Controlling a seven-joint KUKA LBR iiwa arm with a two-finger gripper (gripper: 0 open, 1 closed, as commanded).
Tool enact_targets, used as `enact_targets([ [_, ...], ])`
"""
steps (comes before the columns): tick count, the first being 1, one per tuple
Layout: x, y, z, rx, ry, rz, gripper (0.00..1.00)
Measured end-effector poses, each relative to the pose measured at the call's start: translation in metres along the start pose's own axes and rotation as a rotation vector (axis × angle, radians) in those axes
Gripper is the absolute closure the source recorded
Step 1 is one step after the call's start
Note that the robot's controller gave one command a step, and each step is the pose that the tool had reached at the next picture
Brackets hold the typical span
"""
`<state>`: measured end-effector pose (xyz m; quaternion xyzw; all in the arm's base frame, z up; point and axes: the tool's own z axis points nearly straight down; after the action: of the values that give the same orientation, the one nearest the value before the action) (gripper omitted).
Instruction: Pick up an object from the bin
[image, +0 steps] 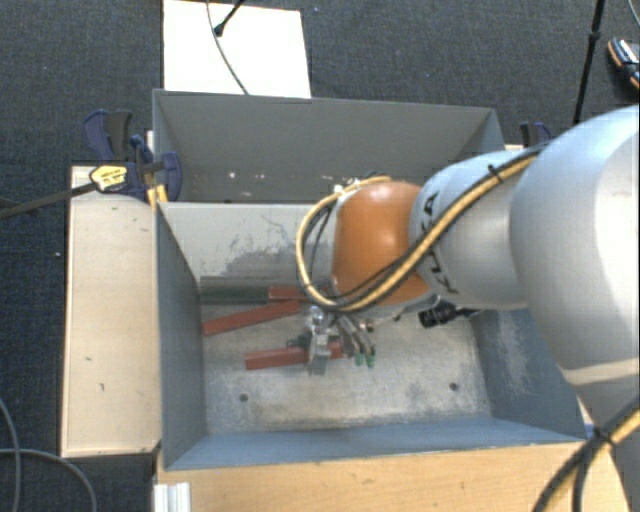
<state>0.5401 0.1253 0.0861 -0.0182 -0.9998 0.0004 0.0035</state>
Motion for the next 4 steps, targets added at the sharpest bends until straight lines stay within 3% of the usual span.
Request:
enact_targets([
  [2, -0.002, 0.000, -0.034, -0.002, -0.009, 0.001, 1.00],
  [4, -0.001, 0.000, -0.064, -0.002, -0.008, 0.002, 1.00],
])
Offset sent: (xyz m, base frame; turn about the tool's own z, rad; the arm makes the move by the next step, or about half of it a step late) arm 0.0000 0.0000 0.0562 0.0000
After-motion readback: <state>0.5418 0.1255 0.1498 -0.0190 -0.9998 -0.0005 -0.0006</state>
